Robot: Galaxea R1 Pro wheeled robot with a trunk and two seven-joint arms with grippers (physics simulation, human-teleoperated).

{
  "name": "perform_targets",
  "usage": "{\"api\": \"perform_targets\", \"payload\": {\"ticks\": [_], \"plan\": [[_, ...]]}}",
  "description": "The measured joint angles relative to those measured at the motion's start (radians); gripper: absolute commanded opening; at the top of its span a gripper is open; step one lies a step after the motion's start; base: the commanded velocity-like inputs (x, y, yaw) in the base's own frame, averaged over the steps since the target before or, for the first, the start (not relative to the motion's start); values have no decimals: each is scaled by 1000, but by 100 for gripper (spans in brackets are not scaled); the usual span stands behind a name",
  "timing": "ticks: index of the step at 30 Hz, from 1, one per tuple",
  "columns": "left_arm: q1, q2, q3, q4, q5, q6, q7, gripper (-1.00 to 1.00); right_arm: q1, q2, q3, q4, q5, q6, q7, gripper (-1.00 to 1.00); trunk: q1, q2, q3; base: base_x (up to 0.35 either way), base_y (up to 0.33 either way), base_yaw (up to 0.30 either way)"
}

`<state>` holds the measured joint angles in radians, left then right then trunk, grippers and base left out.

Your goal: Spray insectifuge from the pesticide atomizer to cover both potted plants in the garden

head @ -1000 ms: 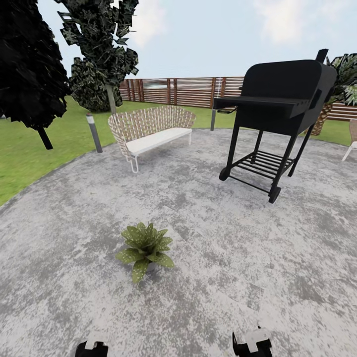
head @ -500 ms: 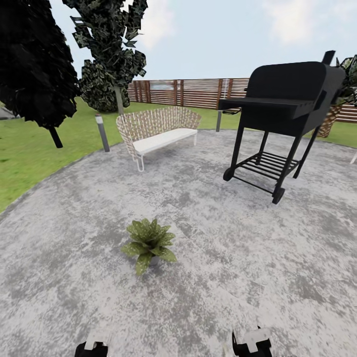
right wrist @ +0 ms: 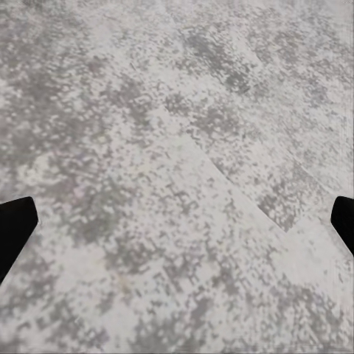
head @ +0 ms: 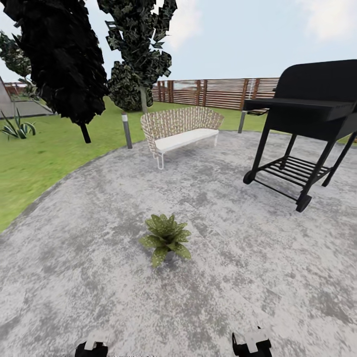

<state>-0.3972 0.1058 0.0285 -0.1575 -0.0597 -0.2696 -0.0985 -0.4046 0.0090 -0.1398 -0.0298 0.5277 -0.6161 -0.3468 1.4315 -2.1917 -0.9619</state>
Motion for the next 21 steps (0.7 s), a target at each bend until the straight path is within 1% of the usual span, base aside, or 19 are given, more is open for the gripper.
{"api": "perform_targets", "payload": {"ticks": [9, 12, 14, 21], "plan": [[0, 2, 0, 0, 2, 0, 0, -100, 0, 0, 0, 0, 0, 0, -1, 100, 0, 0, 0, 0, 0, 278], [0, 4, 0, 0, 29, 0, 1, -100, -1, 0, 0, 0, 0, 0, -1, 100, 0, 0, 0, 0, 0, 278], [0, 5, 0, 0, 39, 0, 2, -100, 0, 0, 0, 0, 0, 0, -1, 100, 0, 0, 0, 0, 0, 278], [0, 5, 0, 0, 45, 0, 3, -100, 0, -2, 0, -1, -1, 0, -4, 100, 0, 0, 0, 0, 0, 278]]}}
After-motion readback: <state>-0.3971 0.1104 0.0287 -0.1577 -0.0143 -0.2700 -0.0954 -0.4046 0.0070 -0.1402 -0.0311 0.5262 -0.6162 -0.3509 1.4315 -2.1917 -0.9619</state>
